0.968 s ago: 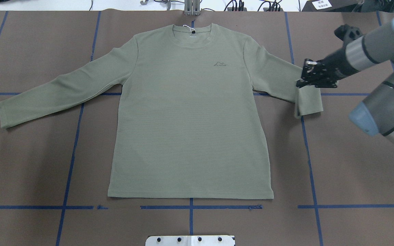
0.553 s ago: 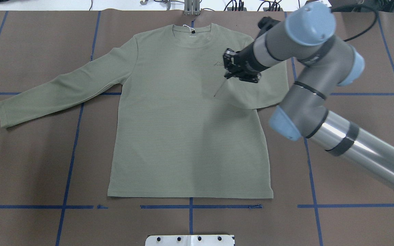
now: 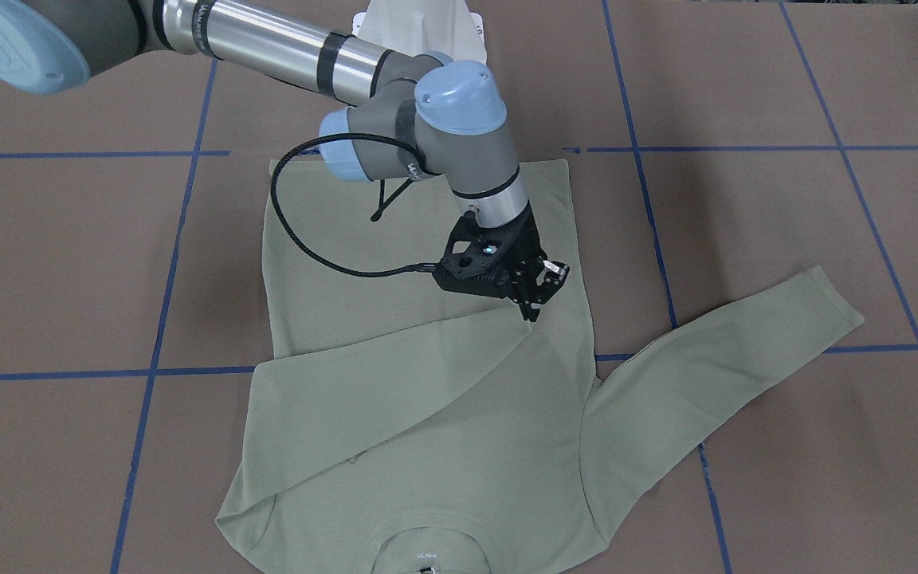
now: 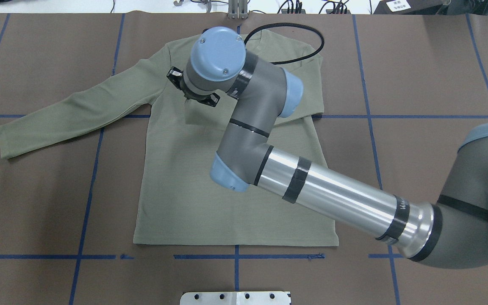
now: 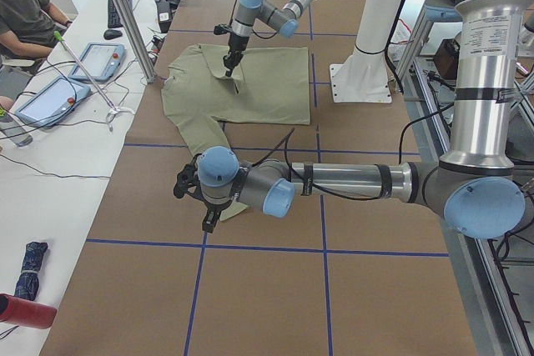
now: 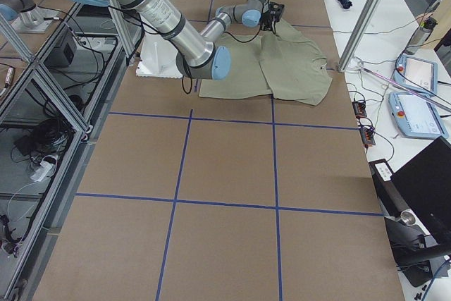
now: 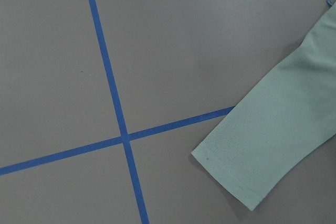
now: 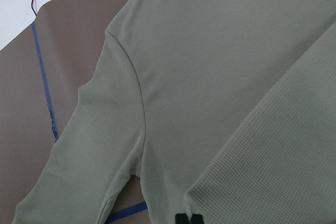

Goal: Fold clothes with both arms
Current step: 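Carry the held sleeve across the shirt body toward the other sleeve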

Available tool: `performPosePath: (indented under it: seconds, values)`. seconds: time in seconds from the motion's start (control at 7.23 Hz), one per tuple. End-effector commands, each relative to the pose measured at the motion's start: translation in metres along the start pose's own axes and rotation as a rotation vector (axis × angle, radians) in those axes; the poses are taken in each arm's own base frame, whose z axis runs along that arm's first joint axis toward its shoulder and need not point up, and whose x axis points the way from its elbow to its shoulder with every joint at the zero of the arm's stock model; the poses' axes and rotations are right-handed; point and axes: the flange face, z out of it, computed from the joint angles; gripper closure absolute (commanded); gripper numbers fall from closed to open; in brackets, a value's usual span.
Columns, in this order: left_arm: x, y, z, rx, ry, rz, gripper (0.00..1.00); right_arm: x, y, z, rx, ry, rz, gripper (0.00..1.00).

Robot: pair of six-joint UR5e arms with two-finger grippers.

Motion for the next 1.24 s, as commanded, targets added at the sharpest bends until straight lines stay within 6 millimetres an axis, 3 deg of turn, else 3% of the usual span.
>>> performPosePath:
  seconds: [0.0,0.41,0.55,0.69,0.83,1.11]
  values:
    - [0.001,-0.001,0.000,0.007,-0.004,0.006,0.00,-0.022,0.027,0.014,0.003,-0.014,-0.014,1.00]
    - [0.006,0.000,0.018,-0.005,0.012,0.041,0.00,-0.033,0.031,0.018,0.016,-0.011,-0.015,1.00]
    - [-0.003,0.005,0.025,-0.020,0.012,0.022,0.00,-0.042,0.031,0.022,0.027,-0.001,-0.015,0.42]
    - [-0.004,0.006,0.026,-0.024,0.014,0.017,0.00,-0.052,0.040,0.027,0.052,0.005,-0.021,0.01]
    - [0.003,0.003,0.031,-0.030,0.031,-0.021,0.00,-0.055,0.043,0.028,0.051,0.005,-0.022,0.00]
    - [0.021,0.004,0.072,-0.055,0.047,-0.096,0.00,-0.067,0.043,0.017,0.041,-0.014,-0.029,0.00]
